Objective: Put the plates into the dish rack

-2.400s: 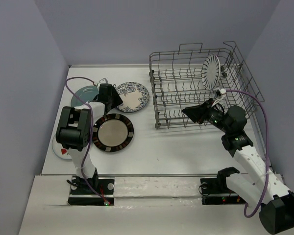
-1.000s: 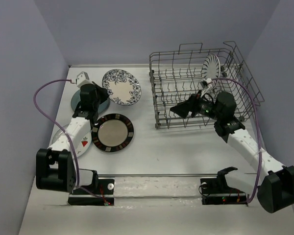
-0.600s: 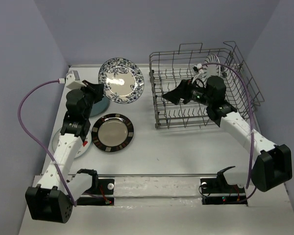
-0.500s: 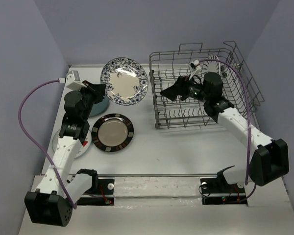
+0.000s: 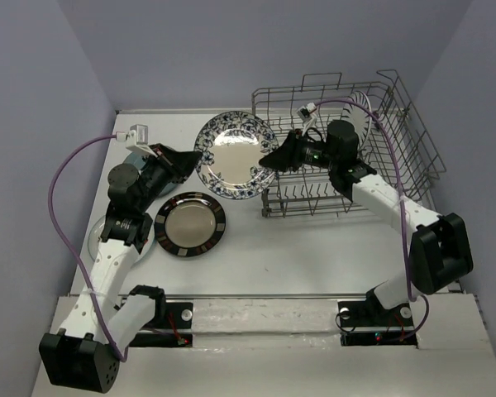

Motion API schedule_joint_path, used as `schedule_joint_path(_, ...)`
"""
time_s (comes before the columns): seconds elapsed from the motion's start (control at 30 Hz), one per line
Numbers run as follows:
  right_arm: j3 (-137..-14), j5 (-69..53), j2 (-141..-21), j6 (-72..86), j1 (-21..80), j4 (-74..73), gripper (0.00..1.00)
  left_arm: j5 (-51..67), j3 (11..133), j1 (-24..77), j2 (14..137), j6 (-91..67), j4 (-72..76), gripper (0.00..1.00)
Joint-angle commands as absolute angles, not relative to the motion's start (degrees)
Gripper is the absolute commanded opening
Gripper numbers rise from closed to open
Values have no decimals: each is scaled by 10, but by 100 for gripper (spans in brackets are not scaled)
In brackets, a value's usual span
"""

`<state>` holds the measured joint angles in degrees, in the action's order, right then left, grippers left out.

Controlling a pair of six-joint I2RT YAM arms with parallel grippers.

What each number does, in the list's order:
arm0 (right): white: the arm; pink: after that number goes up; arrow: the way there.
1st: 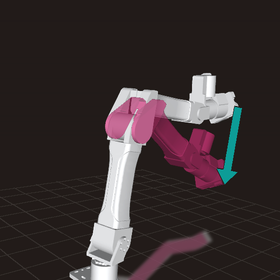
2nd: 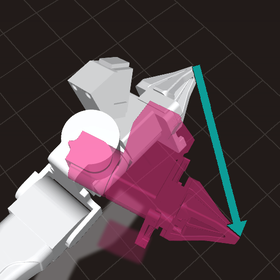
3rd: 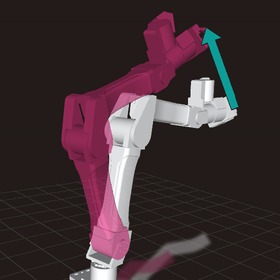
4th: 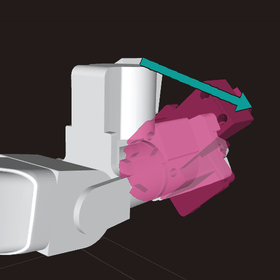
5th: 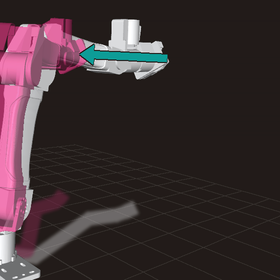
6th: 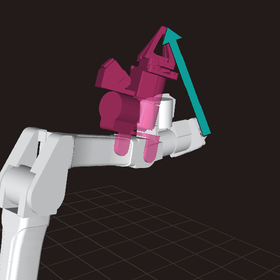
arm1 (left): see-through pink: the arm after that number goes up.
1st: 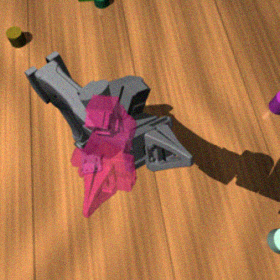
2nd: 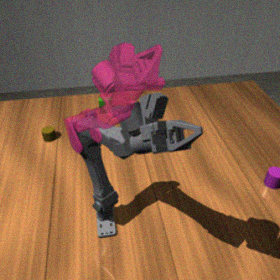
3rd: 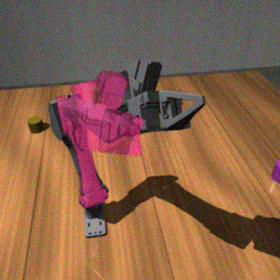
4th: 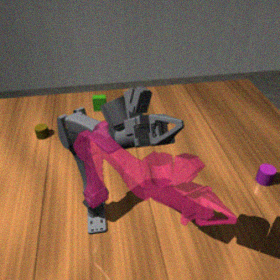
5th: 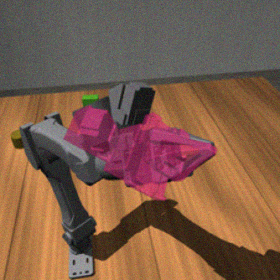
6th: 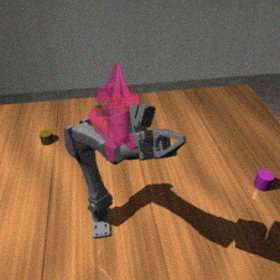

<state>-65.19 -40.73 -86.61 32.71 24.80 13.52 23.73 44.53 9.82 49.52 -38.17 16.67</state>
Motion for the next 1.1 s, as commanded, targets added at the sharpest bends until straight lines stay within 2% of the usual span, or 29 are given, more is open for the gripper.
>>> schedule_joint_path(0.0,-619,-461,-854,395,250,280,18,329,433,101,462,-436,313,6)
schedule_joint_path(0.07,-607,-452,-847,398,250,280,7,337,424,101,454,-432,312,14)
schedule_joint_path(0.13,-599,-424,-828,396,250,278,7,351,416,101,449,-419,306,20)
schedule_joint_path(0.2,-592,-397,-811,389,238,267,7,357,415,101,442,-403,279,33)
schedule_joint_path(0.23,-594,-384,-803,385,230,256,7,359,415,101,439,-391,266,42)
schedule_joint_path(0.27,-599,-354,-786,371,223,217,7,359,420,101,434,-364,230,62)
schedule_joint_path(0.33,-627,-284,-757,346,196,141,7,345,437,100,424,-305,180,79)
schedule_joint_path(0.37,-640,-254,-749,330,190,113,7,338,443,101,419,-284,156,99)
schedule_joint_path(0.47,-699,-131,-731,252,173,21,7,299,449,102,397,-230,70,99)
schedule_joint_path(0.63,-807,109,-755,151,162,-61,7,248,390,112,349,-188,58,99)
schedule_joint_path(0.7,-837,169,-786,99,155,-66,7,220,376,121,346,-165,40,99)
schedule_joint_path(0.87,-937,270,-868,-25,131,-64,7,197,391,162,345,-145,16,99)
schedule_joint_path(1.07,-1024,283,-967,-134,113,-54,7,176,394,194,337,-134,4,99)
